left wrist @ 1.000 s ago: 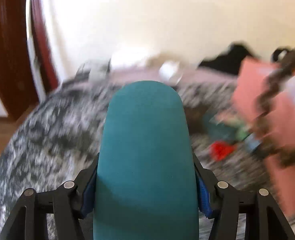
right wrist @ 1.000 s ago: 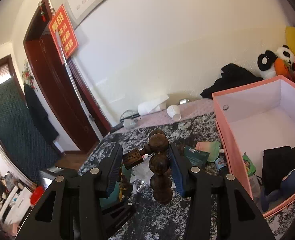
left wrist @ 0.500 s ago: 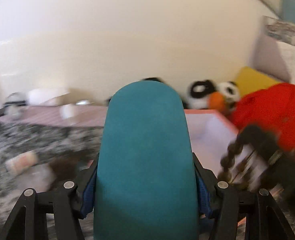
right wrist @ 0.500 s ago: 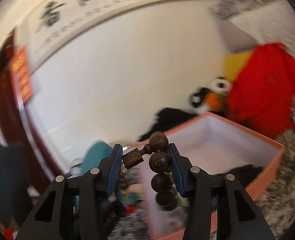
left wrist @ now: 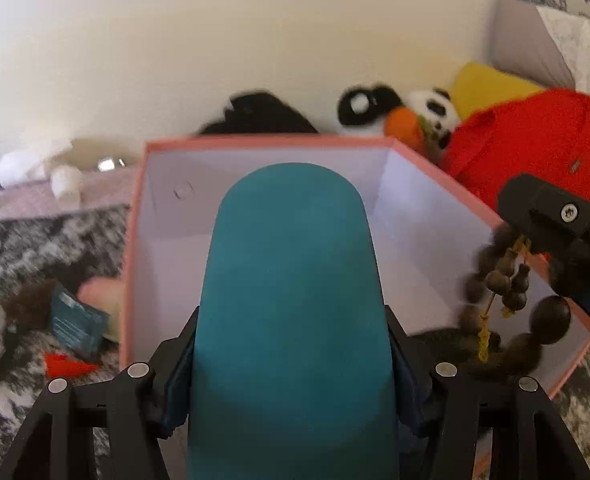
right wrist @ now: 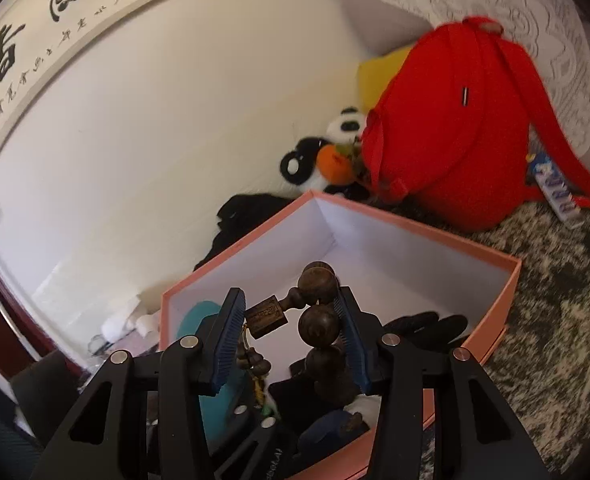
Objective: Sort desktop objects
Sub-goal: 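Drop the glasses case and bead bracelet into the pink box with both grippers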
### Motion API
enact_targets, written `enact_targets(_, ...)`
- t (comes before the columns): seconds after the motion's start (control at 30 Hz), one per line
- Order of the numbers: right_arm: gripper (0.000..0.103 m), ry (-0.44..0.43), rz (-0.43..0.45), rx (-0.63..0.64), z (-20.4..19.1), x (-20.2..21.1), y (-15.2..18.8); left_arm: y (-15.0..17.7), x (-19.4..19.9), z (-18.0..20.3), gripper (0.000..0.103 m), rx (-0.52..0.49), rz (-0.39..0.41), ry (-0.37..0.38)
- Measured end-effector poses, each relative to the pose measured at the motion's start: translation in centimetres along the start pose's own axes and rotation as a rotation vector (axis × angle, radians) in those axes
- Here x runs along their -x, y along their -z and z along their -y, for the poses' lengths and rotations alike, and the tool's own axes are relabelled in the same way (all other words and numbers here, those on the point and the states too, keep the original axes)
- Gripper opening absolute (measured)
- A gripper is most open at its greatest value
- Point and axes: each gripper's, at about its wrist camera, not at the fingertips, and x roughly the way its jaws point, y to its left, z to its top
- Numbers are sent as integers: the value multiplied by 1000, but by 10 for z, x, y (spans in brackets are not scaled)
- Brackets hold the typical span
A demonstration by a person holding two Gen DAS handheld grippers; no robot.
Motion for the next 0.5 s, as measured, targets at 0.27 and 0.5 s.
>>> enact_targets(0.27, 51, 60, 50, 22, 0, 5, -4, 1, 3, -6, 71, 3, 22, -20)
enact_targets(0.5, 91, 81, 40, -57, 8, 7, -6, -2, 7, -10, 100, 32, 35, -15)
